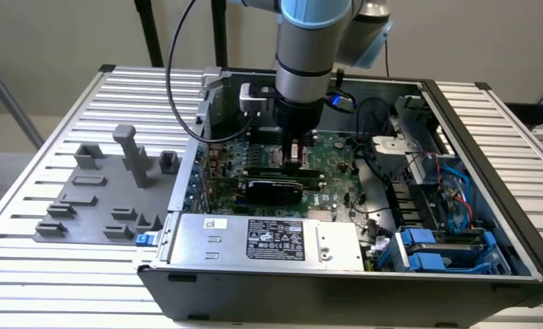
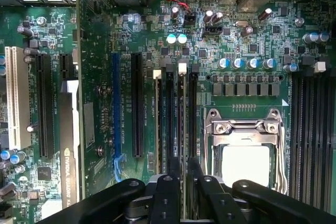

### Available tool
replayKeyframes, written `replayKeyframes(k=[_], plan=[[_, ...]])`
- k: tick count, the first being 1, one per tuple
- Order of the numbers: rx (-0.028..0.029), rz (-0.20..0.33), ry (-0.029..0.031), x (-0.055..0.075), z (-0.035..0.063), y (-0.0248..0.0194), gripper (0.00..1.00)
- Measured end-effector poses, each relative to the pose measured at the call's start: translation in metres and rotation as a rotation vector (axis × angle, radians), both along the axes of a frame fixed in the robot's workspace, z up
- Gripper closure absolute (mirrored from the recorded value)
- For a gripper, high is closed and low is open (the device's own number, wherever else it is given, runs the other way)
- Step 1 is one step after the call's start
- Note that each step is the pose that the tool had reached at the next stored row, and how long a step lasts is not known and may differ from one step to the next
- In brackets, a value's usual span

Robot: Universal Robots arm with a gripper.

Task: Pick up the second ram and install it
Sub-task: 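Press down the second ram until it locks into place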

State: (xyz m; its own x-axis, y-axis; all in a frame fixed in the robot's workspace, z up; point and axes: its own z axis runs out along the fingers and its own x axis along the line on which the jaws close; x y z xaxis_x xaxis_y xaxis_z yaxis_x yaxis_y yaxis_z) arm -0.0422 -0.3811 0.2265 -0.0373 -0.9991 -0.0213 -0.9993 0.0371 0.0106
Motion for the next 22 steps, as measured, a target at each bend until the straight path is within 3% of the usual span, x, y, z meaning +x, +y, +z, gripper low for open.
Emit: replayKeyframes(k=[7,8,22], plan=[[-0.0002,0.000,0.0019,0.000,0.0165,0.0000,0.00],[-0.0001,0.000,0.0019,0.000,0.0177,0.0000,1.00],[-0.0001,0.000,0.0018,0.000,0.0184,0.0000,1.00]])
